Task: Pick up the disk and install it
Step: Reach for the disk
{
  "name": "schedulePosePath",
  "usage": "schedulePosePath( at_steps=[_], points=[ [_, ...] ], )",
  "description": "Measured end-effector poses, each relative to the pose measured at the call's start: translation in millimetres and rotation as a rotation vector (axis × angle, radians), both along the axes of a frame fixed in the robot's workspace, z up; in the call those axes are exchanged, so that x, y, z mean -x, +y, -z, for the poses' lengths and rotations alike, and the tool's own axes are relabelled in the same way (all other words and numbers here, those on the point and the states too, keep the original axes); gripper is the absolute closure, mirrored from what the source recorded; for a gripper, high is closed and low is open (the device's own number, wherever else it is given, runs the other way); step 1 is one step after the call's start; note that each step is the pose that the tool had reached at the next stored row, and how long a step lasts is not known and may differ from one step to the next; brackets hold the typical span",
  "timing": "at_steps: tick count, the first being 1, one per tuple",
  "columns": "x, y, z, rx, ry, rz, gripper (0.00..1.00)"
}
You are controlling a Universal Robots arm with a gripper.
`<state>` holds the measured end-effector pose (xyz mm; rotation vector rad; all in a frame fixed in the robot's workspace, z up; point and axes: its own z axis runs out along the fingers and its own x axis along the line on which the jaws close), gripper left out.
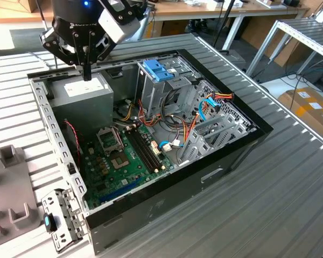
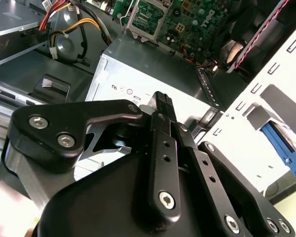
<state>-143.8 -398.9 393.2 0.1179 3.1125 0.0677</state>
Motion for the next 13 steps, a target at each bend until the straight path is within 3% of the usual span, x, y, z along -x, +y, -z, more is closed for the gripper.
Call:
schedulePosePath(
  at_steps=[13],
  points=[
    [13.3, 0.0, 0.1, 0.0001, 0.0001, 0.000, 0.89]
  ],
)
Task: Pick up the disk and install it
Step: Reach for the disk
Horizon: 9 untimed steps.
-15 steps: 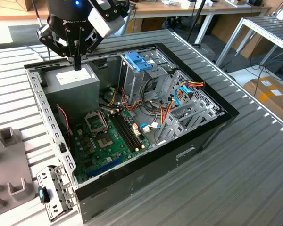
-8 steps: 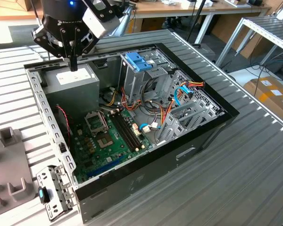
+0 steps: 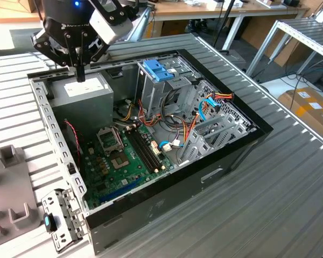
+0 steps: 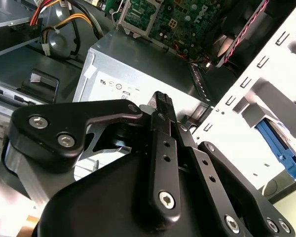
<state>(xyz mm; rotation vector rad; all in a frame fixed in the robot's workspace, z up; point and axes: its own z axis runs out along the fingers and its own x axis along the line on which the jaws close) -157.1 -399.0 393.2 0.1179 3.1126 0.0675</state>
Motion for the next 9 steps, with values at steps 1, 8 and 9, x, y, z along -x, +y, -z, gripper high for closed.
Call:
schedulePosePath(
  at_steps=[1, 8, 9],
  points=[
    [1.2, 0.0, 0.0, 0.0000, -0.0001, 0.000, 0.89],
    [12.8, 0.0, 0.2, -0.0001, -0.0001, 0.000, 0.89],
    [14.6, 0.0, 0.2, -0.0001, -0.0001, 0.000, 0.89]
  ],
)
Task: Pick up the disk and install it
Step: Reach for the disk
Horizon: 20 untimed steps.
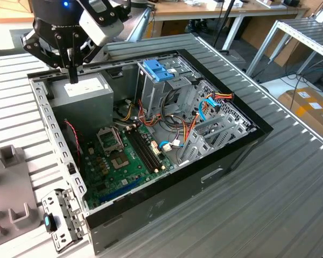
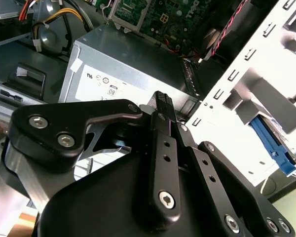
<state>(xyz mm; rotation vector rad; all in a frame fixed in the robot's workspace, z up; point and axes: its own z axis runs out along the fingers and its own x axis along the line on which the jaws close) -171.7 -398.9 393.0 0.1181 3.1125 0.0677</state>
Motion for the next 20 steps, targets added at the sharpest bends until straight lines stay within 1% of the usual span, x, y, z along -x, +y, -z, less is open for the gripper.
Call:
schedulePosePath(
  at_steps=[3, 6, 11, 15, 20],
  points=[
    [4.0, 0.0, 0.1, 0.0000, 0.0000, 0.000, 0.89],
    [10.2, 0.0, 0.1, 0.0001, 0.0001, 0.000, 0.89],
    [18.3, 0.0, 0.2, 0.0000, 0.0000, 0.000, 0.89],
    [23.2, 0.0, 0.2, 0.0000, 0.0000, 0.000, 0.89],
    [31.5, 0.0, 0.2, 0.0000, 0.0000, 0.000, 0.89]
  ],
)
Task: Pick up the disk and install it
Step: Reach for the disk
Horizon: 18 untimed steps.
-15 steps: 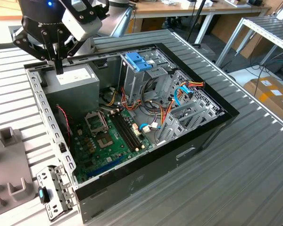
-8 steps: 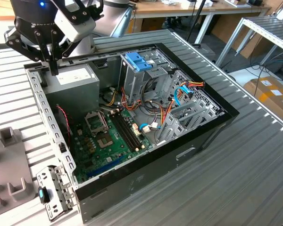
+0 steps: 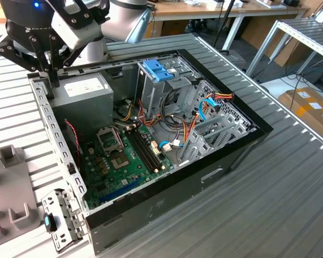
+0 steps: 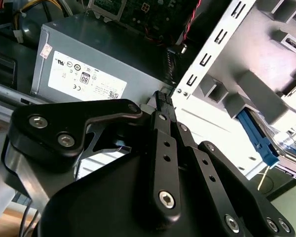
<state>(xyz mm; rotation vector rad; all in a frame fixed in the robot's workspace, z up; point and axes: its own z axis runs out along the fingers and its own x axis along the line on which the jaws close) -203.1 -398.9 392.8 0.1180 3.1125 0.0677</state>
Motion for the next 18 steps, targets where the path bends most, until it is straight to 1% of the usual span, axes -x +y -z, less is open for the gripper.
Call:
schedulePosePath(
  at_steps=[9, 12, 14, 18],
  points=[
    [12.7, 0.0, 0.1, 0.0000, 0.0000, 0.000, 0.89],
    [22.6, 0.0, 0.2, 0.0000, 0.0000, 0.000, 0.89],
    [25.5, 0.0, 0.2, 0.0000, 0.0000, 0.000, 0.89],
    [33.9, 0.0, 0.3, 0.0001, 0.0000, 0.000, 0.89]
  ],
)
